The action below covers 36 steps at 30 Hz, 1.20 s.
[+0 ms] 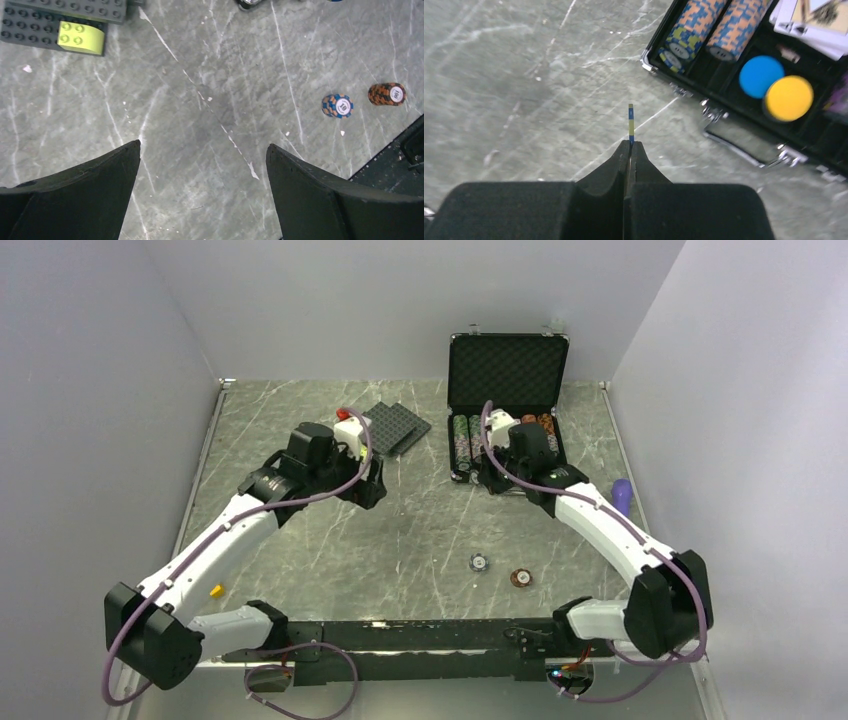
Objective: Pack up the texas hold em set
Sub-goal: Place the poker chip in the chip case.
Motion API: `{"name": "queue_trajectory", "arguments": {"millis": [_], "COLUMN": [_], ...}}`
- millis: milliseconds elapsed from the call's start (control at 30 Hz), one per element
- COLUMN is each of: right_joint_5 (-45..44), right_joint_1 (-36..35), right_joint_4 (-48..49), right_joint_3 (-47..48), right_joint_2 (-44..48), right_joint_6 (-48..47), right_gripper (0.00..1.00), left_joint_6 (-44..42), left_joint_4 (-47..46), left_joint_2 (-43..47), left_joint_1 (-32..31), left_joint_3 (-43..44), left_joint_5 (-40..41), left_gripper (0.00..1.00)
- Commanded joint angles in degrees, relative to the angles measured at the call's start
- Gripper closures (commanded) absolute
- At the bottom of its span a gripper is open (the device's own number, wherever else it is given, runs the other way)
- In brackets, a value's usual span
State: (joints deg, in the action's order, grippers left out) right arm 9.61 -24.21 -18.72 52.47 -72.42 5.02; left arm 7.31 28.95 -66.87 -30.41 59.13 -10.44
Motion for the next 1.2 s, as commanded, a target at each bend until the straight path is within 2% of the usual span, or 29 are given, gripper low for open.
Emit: {"name": "queue_trajectory", "arguments": {"millis": [0, 233, 400, 833, 1167], "right_joint_5": [1.47, 1.48, -1.9, -2.57, -3.57], "right_joint_1": [0.28, -0.54, -0.9, -2.11, -3.11], "right_joint_4": [2.73, 3.25, 4.22, 0.18, -1.06], "right_joint_3": [4.56, 8.99, 10.85, 19.44, 19.38], "right_joint_2": [-4.12, -12.22, -16.44, -27.29, -28.77], "right_joint_6": [-21.22, -38.39, -44.87, -50.55, -50.42], "right_gripper": [1.0, 1.0, 1.0, 1.0, 1.0], "left_joint_6": [-4.43, -3.63, -2.93, -2.57, -2.36], "left_joint_4": [-3.41, -4.72, -4.23, -4.23, -4.25], "left_joint_2": [2.11, 2.64, 1.8, 2.17, 1.84], "left_joint_1": [2.44, 2.79, 2.81, 2.74, 2.74], "left_joint_3": [-1.97, -3.93, -3.64, -3.57, -3.5], "left_joint_5": [-2.19, -4.92, -5.78, -6.78, -7.1], "left_gripper": [0.01, 0.0, 0.01, 0.01, 0.01]}}
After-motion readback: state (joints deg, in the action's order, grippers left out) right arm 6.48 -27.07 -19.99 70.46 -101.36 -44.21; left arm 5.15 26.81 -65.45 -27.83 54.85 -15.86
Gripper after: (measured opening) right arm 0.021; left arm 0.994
